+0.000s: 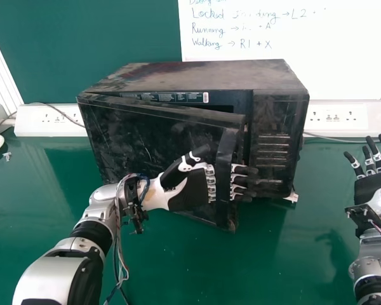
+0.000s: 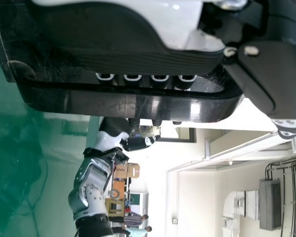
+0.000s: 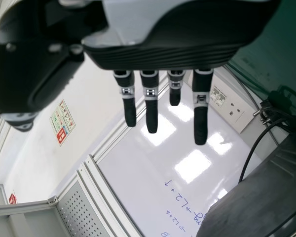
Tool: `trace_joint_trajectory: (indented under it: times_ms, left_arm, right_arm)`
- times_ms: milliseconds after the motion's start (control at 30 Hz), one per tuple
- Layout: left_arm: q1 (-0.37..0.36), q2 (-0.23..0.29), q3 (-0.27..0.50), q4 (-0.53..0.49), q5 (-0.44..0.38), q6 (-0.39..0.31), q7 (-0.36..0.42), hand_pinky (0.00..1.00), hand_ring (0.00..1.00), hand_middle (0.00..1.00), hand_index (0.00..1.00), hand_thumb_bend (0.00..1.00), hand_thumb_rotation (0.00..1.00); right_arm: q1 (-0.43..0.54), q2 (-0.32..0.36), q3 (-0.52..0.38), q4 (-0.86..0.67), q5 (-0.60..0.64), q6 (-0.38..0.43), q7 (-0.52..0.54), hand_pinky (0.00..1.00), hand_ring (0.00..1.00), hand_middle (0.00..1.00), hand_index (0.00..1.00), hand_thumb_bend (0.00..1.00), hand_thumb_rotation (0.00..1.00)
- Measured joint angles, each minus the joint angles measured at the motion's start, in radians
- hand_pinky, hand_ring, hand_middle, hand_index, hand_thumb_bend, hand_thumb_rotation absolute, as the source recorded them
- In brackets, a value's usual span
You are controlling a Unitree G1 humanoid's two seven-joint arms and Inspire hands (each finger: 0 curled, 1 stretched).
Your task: Open the door of oven
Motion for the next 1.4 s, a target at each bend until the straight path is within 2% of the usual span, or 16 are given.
trace_joint_trajectory:
  times_ms: [267, 633, 867, 1067, 1233, 1400]
  left_arm:
    - [-0.001, 0.010, 0.000, 0.003, 0.000, -0.013, -0.050, 0.52, 0.65, 0.77, 0.82, 1.00, 0.83]
    - [-0.003, 0.019, -0.004, 0.003, -0.012, 0.001, -0.116, 0.44, 0.60, 0.76, 0.82, 1.00, 0.78]
    - [-0.001, 0.029, -0.054, -0.003, -0.056, -0.033, -0.117, 0.44, 0.57, 0.76, 0.83, 1.00, 0.79]
    - [0.003, 0.039, -0.134, -0.025, -0.121, -0.061, -0.118, 0.39, 0.52, 0.72, 0.83, 1.00, 0.81]
    - [0.004, 0.068, -0.242, -0.066, -0.190, -0.081, -0.117, 0.32, 0.48, 0.67, 0.83, 1.00, 0.84]
    - [0.005, 0.102, -0.341, -0.110, -0.253, -0.096, -0.117, 0.32, 0.44, 0.61, 0.80, 1.00, 0.80]
  right_arm:
    - [0.000, 0.000, 0.000, 0.000, 0.004, 0.002, 0.003, 0.72, 0.84, 0.92, 0.91, 1.00, 0.92]
    - [0.000, 0.000, 0.000, -0.001, 0.004, 0.002, 0.003, 0.69, 0.82, 0.91, 0.91, 1.00, 0.91]
    - [0.000, 0.000, -0.001, -0.001, 0.006, 0.007, 0.006, 0.68, 0.81, 0.92, 0.91, 1.00, 0.91]
    - [0.000, 0.000, -0.001, -0.001, 0.007, 0.012, 0.008, 0.68, 0.82, 0.92, 0.91, 1.00, 0.91]
    - [0.000, 0.000, -0.001, -0.001, 0.007, 0.012, 0.008, 0.68, 0.82, 0.92, 0.91, 1.00, 0.92]
    - [0.000, 0.000, -0.001, -0.002, 0.007, 0.013, 0.008, 0.68, 0.81, 0.92, 0.91, 1.00, 0.92]
